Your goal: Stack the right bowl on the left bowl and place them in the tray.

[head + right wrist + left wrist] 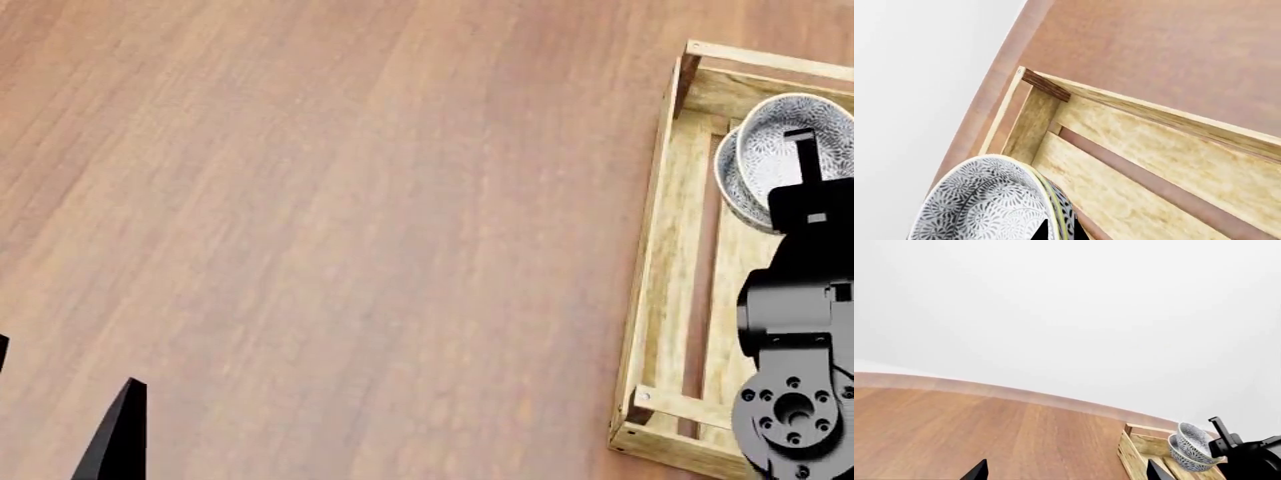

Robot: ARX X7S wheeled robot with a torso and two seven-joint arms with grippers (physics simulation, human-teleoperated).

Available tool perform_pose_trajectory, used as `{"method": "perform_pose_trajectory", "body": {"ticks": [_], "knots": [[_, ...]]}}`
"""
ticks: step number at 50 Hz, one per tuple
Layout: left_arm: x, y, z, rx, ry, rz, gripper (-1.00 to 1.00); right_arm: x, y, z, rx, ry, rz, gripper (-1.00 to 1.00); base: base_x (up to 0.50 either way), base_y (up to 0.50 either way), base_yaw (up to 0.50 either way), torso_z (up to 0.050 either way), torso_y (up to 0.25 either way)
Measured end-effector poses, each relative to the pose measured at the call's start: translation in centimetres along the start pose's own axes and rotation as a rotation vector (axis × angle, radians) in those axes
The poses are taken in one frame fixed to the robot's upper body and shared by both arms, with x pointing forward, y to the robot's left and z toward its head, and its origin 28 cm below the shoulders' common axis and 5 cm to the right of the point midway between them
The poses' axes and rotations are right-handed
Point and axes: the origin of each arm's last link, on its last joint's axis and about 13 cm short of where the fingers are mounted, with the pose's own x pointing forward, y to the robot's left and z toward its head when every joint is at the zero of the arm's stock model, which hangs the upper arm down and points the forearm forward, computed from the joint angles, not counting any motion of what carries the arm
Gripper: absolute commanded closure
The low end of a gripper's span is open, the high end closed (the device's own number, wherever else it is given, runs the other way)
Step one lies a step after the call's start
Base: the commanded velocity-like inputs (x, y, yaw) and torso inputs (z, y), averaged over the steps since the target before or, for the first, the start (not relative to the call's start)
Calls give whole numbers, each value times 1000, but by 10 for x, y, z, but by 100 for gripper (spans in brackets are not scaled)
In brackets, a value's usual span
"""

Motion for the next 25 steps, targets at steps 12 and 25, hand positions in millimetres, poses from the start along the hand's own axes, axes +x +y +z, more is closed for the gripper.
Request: {"method": "perform_pose_trajectory", "body": {"ticks": [12,25], "knots": [[0,1,-1,1,5,2,-100,10,7,-3,2,-4,-34,100,0,0,0,0,1],[0,1,-1,3,11,5,-100,18,9,-6,5,6,-70,100,0,0,0,0,1]]}}
